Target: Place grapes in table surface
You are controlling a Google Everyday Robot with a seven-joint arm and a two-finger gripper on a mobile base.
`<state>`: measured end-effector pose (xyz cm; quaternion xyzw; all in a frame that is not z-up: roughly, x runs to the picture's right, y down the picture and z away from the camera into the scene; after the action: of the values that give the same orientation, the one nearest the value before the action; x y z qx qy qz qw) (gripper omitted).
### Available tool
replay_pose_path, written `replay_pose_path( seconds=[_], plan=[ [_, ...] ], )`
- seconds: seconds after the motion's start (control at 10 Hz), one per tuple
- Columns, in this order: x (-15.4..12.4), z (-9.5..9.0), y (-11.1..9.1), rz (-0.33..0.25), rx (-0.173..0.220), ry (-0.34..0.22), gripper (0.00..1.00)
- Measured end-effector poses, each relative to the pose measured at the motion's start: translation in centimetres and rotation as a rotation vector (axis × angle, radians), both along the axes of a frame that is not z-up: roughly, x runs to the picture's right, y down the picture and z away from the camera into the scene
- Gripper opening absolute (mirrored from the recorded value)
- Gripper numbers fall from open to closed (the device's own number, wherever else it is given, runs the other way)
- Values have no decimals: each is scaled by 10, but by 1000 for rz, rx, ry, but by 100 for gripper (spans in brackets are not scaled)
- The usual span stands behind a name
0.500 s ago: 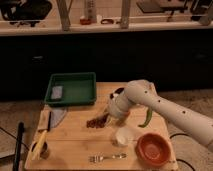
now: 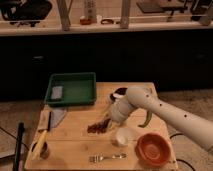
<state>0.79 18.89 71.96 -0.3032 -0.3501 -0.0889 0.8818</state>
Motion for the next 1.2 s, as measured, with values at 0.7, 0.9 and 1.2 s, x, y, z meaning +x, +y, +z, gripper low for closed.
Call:
replay_pose_path(
  seconds=[0.7, 0.9, 1.2],
  plan=[
    [-24, 2, 14, -57, -4, -32, 1],
    [-28, 4, 19, -65, -5, -35, 1],
    [-35, 11, 25, -72, 6, -36, 1]
  ],
)
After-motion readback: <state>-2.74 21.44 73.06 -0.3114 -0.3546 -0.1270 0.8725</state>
